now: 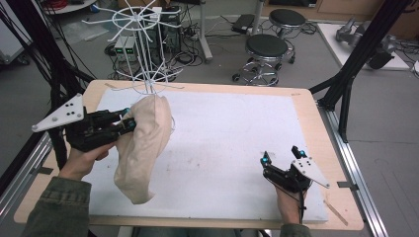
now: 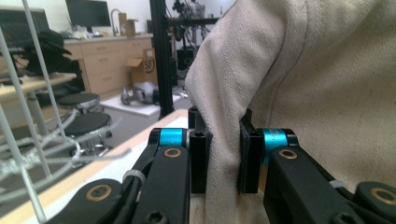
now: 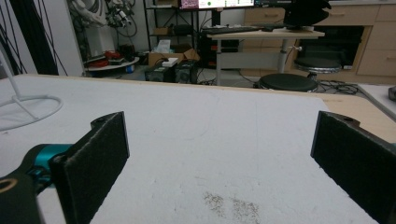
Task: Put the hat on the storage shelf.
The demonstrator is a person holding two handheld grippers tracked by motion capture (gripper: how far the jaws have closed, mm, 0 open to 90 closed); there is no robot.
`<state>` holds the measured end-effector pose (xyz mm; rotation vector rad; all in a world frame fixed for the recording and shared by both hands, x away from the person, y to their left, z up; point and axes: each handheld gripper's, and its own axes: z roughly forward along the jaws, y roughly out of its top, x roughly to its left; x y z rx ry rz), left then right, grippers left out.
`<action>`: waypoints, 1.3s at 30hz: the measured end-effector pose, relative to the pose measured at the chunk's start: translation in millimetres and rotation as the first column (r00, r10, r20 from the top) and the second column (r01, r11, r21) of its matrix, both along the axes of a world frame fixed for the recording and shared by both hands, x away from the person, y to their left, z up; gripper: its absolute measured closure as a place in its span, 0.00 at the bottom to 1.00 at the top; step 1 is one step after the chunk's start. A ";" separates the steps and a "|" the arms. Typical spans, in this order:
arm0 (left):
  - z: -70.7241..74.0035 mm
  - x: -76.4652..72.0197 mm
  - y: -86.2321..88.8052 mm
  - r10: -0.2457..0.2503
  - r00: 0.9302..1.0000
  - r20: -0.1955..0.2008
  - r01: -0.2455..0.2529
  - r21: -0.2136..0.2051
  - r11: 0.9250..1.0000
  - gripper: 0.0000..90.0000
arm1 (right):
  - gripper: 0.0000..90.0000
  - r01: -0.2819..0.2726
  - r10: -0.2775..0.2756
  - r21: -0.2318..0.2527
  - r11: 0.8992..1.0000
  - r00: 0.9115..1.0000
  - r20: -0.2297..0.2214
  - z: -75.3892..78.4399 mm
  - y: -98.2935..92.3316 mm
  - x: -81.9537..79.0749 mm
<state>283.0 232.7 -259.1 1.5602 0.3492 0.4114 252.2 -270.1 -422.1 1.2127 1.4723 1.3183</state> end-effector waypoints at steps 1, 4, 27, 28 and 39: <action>4.0 -1.1 0.2 0.005 1.000 0.008 -0.005 -0.002 1.000 0.87 | 0.04 0.000 0.000 -0.003 1.000 1.000 0.000 -0.1 0.1 0.2; 16.6 -1.6 1.5 0.018 1.000 0.025 -0.018 0.002 1.000 0.87 | 0.04 -0.006 0.006 -0.001 1.000 1.000 -0.003 0.2 1.3 0.1; 98.5 16.8 29.4 0.137 0.978 0.159 -0.137 -0.015 0.990 0.87 | 0.04 -0.057 0.057 -0.035 0.998 0.998 0.004 6.8 -0.3 11.0; 101.0 17.1 30.8 0.143 0.976 0.163 -0.142 -0.017 0.990 0.87 | 0.04 -0.059 0.059 -0.025 0.998 0.998 0.001 7.3 0.0 12.9; 136.0 25.4 55.7 0.236 0.944 0.232 -0.226 -0.068 0.972 0.87 | 0.04 -0.097 0.097 -0.016 0.995 0.995 -0.001 7.9 3.1 24.2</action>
